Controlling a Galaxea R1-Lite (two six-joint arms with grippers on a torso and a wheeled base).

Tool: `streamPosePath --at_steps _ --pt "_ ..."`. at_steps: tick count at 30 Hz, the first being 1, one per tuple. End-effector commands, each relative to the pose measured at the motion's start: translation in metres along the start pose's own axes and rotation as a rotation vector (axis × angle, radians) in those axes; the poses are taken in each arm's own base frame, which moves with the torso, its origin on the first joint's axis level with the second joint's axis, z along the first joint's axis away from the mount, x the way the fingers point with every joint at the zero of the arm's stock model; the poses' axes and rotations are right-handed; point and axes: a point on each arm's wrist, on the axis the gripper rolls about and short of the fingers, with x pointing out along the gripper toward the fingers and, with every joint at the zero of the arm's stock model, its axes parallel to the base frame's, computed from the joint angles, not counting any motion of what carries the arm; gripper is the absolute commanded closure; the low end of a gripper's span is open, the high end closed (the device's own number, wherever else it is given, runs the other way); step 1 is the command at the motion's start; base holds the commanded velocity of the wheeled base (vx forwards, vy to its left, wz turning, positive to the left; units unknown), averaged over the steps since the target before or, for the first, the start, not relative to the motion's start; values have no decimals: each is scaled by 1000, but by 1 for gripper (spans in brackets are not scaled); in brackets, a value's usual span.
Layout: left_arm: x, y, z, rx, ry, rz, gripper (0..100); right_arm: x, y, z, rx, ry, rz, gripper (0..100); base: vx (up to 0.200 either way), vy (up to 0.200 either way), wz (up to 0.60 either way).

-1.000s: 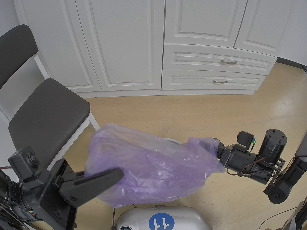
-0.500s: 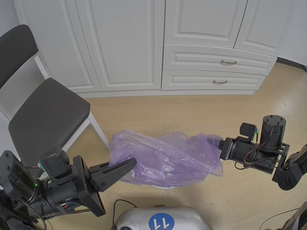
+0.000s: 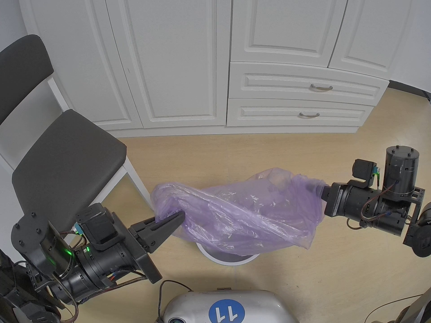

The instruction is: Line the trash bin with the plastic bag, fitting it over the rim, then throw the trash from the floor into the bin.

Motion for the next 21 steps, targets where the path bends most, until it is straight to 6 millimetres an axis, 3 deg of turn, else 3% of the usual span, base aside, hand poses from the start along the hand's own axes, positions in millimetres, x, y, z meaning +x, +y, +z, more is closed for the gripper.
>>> streamPosePath --at_steps 1,7,21 --pt "2 1 0 55 -8 46 100 -27 9 18 -55 -73 23 100 0 0 0" --pt "1 3 1 120 -19 94 100 -41 12 21 -120 -68 -26 100 0 0 0" --pt "1 18 2 188 -13 171 100 -42 21 16 -205 -88 -112 100 0 0 0"
